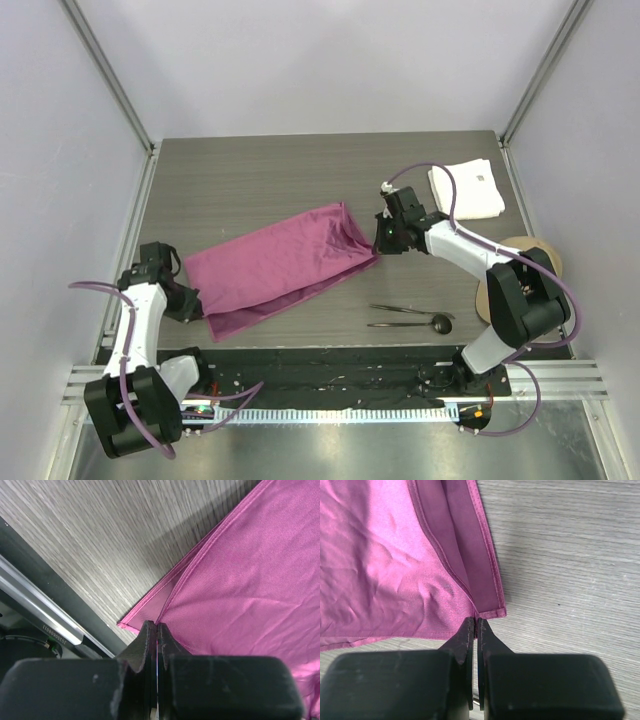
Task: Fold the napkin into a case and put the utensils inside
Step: Flatten out the crumpled napkin at the center of the board.
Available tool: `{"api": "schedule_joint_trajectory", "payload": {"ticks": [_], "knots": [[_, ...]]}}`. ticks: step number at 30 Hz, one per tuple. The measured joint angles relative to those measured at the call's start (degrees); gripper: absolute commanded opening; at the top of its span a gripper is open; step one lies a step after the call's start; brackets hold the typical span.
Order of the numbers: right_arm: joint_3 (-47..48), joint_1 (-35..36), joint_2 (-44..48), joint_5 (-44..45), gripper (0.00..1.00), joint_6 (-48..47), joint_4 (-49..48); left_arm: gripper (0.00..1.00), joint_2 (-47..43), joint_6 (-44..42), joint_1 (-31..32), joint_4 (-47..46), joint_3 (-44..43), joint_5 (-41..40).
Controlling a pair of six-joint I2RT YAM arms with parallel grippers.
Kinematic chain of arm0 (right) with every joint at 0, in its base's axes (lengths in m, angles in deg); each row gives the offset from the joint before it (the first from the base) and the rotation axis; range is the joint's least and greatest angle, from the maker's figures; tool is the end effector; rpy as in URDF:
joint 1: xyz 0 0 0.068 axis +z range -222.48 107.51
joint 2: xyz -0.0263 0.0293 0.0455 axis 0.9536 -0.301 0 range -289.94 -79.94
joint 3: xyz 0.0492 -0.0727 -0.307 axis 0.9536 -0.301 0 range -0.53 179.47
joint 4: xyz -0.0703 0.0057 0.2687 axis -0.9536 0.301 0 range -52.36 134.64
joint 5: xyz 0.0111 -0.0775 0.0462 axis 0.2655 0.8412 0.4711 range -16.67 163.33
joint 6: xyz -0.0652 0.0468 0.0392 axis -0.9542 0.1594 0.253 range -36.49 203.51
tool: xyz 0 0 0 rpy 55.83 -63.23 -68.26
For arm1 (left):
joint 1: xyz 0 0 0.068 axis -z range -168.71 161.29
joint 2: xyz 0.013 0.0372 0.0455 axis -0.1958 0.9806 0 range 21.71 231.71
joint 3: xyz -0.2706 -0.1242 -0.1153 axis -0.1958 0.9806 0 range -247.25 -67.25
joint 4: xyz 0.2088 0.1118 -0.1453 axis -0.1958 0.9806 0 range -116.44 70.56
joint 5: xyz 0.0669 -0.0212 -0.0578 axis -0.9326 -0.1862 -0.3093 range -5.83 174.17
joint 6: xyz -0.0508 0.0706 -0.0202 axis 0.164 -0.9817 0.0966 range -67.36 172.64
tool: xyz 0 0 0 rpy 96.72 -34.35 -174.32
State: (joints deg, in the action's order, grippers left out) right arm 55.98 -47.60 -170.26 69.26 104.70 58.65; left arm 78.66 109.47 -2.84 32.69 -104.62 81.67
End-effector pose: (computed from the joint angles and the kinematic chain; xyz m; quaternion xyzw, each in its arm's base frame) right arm 0.3256 0.1572 0.2037 -0.0414 0.9518 0.1493 0.2647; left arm 0.1422 0.0394 0.1929 -0.5792 0.8089 -0.0156 0.0995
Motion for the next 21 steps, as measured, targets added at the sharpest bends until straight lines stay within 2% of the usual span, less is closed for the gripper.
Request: {"api": "schedule_joint_trajectory", "payload": {"ticks": [21], "knots": [[0.0,-0.8,-1.3,0.4,0.02,0.0,-0.2,0.0,-0.3,3.1,5.4,2.4,0.0,-0.5]]}}
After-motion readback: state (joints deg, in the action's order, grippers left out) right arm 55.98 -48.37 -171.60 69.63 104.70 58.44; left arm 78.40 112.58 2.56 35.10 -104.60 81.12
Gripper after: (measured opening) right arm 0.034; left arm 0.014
